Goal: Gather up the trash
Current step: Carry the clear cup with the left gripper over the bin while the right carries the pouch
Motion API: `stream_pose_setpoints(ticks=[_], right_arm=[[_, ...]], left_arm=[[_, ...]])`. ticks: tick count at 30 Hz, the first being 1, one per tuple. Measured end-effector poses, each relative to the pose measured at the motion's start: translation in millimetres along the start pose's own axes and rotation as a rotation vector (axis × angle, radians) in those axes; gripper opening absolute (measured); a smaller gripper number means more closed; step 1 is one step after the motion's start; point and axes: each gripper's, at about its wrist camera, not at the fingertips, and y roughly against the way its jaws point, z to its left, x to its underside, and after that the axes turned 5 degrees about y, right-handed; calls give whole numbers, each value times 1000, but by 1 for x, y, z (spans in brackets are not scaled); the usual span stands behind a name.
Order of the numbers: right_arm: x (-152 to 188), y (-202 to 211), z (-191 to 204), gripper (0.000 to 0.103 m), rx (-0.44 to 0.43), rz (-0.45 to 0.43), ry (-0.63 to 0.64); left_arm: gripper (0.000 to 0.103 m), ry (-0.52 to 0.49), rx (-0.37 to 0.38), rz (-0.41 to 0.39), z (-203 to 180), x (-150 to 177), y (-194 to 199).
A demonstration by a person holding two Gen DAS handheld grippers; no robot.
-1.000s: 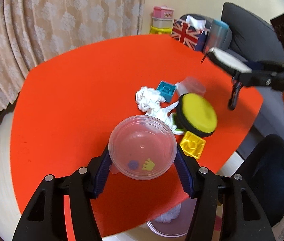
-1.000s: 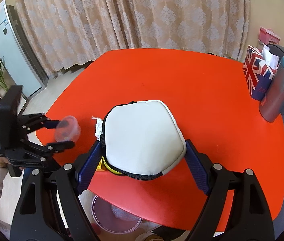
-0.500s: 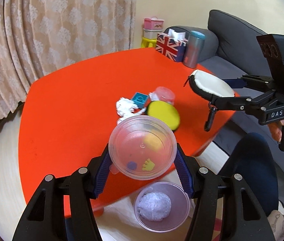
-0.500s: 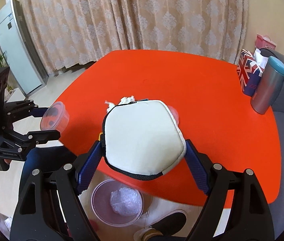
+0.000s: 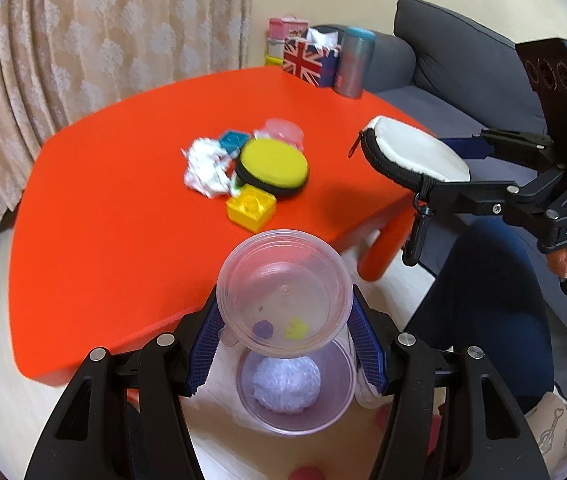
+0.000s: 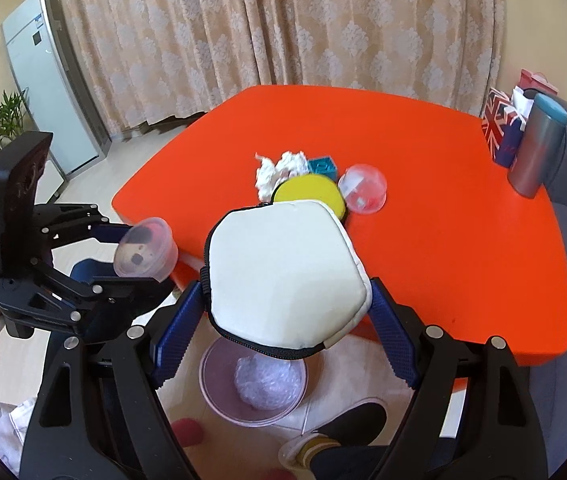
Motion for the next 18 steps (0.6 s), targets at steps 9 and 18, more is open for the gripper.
stream_pose_setpoints(ticks=[9, 18], right_arm=[[18, 5, 11, 81, 3, 4, 2], [19, 3, 14, 81, -4, 10, 5]], left_arm=[[59, -12, 13, 21, -12, 17, -6], [95, 24, 3, -28, -6, 14, -4]])
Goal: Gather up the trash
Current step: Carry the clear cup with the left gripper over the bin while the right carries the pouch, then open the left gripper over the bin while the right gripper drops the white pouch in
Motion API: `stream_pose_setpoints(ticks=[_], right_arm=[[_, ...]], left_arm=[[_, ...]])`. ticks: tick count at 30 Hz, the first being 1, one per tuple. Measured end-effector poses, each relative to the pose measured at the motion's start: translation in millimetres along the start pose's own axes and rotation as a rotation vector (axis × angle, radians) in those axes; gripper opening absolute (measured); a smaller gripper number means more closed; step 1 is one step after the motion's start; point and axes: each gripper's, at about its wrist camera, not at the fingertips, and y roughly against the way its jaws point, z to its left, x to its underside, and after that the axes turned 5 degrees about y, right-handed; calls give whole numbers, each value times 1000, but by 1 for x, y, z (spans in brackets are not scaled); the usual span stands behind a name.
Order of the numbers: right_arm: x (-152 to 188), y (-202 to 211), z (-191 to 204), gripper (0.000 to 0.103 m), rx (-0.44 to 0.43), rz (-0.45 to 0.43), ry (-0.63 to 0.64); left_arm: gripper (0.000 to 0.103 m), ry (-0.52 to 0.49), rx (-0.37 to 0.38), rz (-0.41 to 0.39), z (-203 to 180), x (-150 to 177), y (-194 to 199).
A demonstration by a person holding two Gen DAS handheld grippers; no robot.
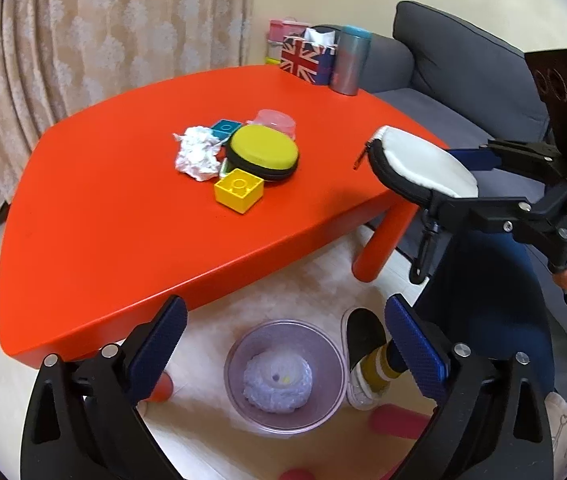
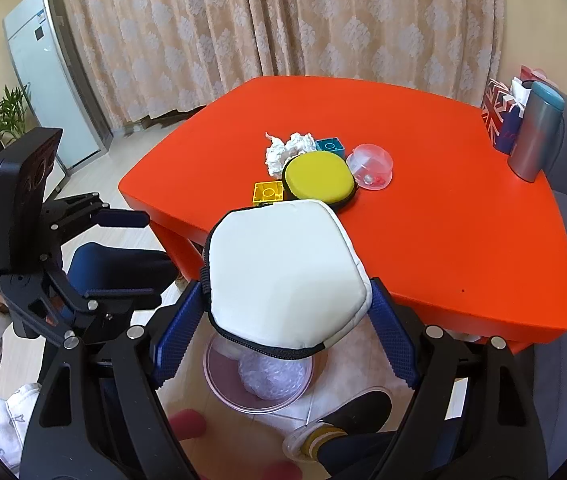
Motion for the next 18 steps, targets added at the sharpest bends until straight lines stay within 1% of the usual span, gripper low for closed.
stream_pose_setpoints(ticks=[8, 18], right_arm=[[4, -9, 8, 81, -26, 14, 11], [9, -26, 33, 81, -78, 56, 61]], left_arm=[[95, 41, -36, -16, 11, 4, 7], [95, 95, -62, -66, 26, 6, 31]])
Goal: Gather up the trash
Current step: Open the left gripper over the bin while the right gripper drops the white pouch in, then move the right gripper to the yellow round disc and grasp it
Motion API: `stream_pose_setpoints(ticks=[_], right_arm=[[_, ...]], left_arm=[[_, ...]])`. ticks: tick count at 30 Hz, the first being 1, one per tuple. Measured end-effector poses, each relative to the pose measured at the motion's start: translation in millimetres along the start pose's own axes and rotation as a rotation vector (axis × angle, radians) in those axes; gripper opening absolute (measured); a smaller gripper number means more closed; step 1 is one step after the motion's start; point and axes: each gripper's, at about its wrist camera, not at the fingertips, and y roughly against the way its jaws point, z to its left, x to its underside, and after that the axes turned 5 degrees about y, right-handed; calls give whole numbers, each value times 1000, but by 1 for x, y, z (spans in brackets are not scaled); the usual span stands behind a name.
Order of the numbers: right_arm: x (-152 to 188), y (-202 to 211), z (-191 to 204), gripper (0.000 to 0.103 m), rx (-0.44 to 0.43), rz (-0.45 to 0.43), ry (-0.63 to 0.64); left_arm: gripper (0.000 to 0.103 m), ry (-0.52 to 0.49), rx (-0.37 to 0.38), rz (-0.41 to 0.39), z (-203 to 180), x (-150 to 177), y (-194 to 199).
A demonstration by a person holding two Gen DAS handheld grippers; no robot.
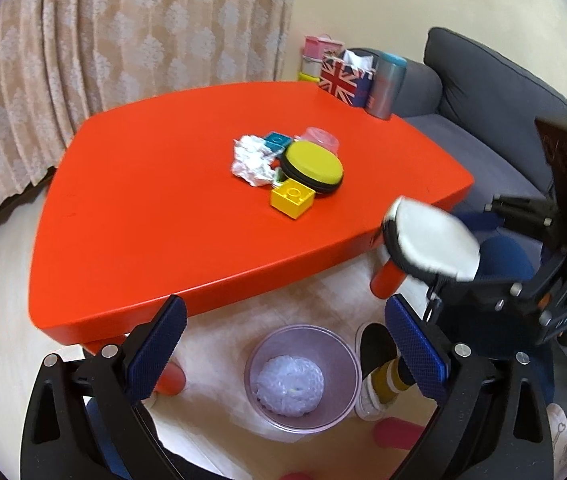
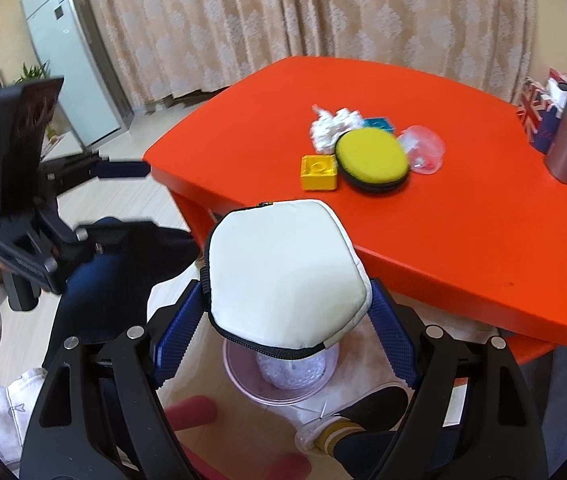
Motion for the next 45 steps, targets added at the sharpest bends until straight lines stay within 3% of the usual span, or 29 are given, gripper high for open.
stream_pose_setpoints(ticks=[5, 8, 11, 15, 32, 45], right_arm=[[-1, -13, 11, 81, -38, 21, 22], [-5, -18, 17, 87, -59, 28, 37], [-7, -19, 18, 94, -49, 24, 33], [-7, -16, 14, 96, -31, 23, 11], [-9, 4, -10, 97, 14, -20, -52], [-50, -5, -54, 97, 58, -22, -101]], left_arm=[[95, 19, -14, -16, 12, 2, 11], [95, 29, -23, -18, 17, 1, 12], [95, 34, -25, -18, 19, 2, 12], [95, 32, -24, -9, 17, 3, 9], [95, -10, -11, -1, 7, -4, 4], [95, -27, -2, -3, 4, -30, -8]])
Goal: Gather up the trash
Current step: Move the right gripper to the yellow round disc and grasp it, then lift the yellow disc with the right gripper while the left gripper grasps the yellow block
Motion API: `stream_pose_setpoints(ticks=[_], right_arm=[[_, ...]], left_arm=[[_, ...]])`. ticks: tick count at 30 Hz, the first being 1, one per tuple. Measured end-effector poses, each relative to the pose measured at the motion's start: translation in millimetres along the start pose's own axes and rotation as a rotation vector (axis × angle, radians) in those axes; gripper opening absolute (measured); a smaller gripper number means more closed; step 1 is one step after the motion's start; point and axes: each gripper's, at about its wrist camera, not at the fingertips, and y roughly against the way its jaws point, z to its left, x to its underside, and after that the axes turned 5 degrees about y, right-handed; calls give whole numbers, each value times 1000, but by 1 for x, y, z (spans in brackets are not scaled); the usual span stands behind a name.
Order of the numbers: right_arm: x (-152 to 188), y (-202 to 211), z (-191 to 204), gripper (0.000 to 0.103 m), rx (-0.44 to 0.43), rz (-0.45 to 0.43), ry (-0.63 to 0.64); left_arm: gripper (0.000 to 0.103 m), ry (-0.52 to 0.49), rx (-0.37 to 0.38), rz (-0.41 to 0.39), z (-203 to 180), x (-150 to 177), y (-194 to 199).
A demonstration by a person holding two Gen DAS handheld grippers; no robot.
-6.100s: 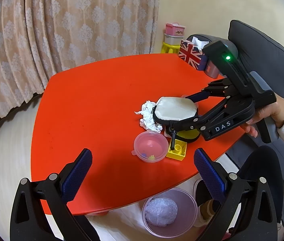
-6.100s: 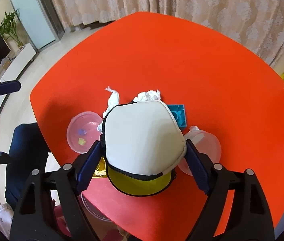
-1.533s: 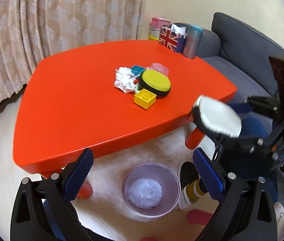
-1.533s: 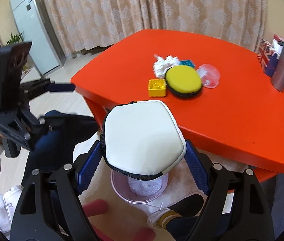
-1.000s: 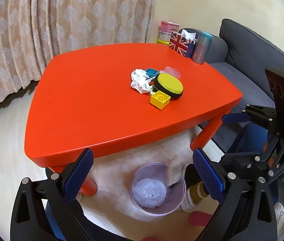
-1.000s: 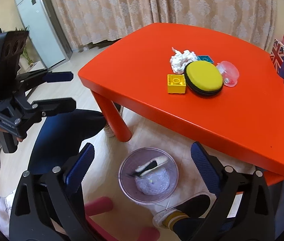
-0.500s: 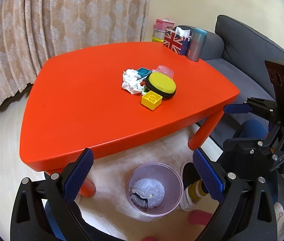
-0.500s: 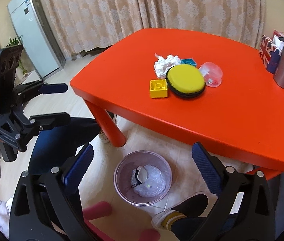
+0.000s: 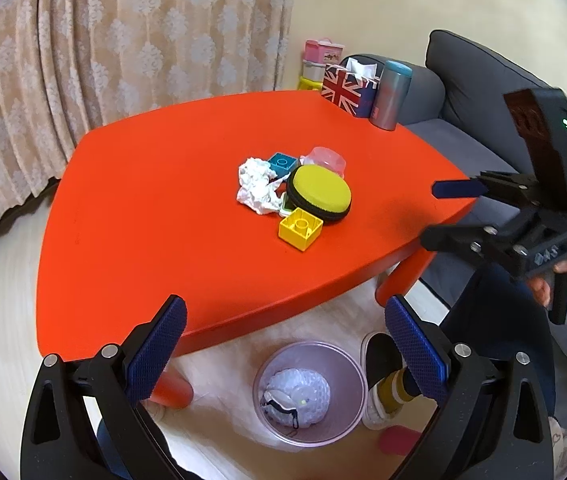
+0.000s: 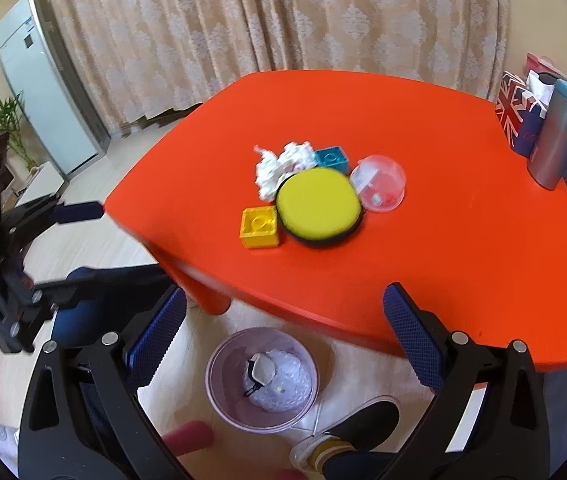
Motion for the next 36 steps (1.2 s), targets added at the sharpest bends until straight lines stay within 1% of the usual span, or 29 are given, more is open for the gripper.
stream_pose_setpoints(ticks=[7, 15, 19, 23, 27, 28, 29, 30, 32, 36], right_arm=[[-30, -31, -15, 97, 18, 36, -21], [-54, -74, -27, 97, 5, 104, -84], [-61, -92, -33, 97, -9, 130, -131], [-63, -111, -38, 97, -17, 175, -186], [-62, -121, -40, 97, -20, 186, -211], [-62, -123, -40, 96, -20, 189, -212], [-61, -123, -39, 92, -18, 191, -212], [-62, -124, -39, 86, -14, 193, -211], [-62, -124, -40, 83, -16, 190, -212], [-61, -124, -39, 83, -18, 185, -209]], left_arm=[[95, -3, 12, 7, 3, -9, -7], [95, 9, 25, 16, 12, -10, -15], [95, 20, 34, 20, 17, -11, -19], [95, 32, 40, 23, 22, -11, -22], [95, 40, 45, 25, 25, -10, -24], [95, 42, 46, 26, 25, -10, -24], [95, 44, 46, 27, 26, -10, -25], [95, 46, 45, 27, 26, -10, -26], [95, 50, 46, 29, 27, -10, -27], [95, 49, 51, 30, 26, -12, -29]])
